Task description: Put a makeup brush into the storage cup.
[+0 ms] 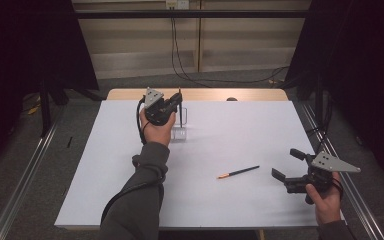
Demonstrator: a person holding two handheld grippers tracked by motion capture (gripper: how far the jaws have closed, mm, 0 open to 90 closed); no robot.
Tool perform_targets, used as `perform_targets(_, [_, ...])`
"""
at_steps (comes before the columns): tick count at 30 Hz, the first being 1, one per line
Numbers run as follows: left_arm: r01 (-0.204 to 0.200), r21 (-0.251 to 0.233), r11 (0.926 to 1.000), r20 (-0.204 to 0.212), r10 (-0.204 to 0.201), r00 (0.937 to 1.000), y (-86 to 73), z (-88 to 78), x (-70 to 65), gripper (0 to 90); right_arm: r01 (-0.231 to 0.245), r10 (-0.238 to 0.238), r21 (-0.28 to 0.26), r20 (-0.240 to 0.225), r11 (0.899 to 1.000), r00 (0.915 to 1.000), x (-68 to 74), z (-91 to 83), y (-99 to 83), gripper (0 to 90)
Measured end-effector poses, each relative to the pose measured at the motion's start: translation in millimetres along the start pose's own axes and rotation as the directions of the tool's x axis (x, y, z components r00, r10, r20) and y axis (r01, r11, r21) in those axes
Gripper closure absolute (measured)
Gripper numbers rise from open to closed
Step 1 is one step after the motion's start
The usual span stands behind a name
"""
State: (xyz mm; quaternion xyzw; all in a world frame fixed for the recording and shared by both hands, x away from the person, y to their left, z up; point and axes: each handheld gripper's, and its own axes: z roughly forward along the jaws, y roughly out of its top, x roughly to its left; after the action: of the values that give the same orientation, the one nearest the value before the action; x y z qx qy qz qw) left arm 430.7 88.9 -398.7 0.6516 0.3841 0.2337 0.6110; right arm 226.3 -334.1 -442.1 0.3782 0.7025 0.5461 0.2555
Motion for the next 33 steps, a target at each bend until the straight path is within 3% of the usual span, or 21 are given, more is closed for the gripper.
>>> perform_targets(33, [0.010, 0.012, 0.9999, 0.005, -0.010, 0.9999, -9.5, 0.9, -0.4, 84.4, 0.007, -0.007, -0.002, 0.003, 1.000, 1.0000, -0.5, -1.3, 0.4, 0.0])
